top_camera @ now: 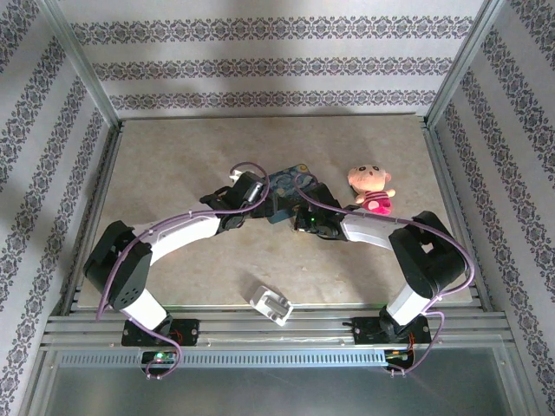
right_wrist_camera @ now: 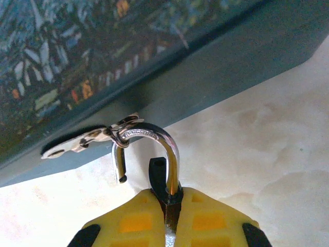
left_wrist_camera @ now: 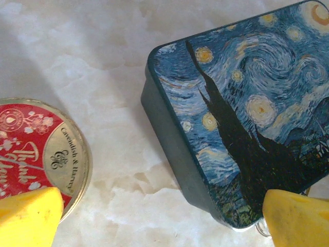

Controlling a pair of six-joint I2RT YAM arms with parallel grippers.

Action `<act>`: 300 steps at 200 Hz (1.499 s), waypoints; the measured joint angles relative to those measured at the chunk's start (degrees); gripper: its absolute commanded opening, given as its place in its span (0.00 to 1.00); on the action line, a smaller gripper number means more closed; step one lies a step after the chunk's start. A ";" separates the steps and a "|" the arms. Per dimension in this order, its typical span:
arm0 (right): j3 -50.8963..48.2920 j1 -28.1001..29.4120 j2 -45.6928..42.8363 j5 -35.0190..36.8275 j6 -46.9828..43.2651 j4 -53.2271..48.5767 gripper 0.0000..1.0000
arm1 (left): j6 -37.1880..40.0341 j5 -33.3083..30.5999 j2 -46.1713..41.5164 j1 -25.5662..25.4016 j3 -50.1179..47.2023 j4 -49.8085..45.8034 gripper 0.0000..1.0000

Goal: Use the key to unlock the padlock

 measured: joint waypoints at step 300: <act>-9.70 -5.95 -2.05 -3.34 19.41 20.87 0.00 | -0.57 -2.51 7.48 -1.01 3.13 2.91 0.75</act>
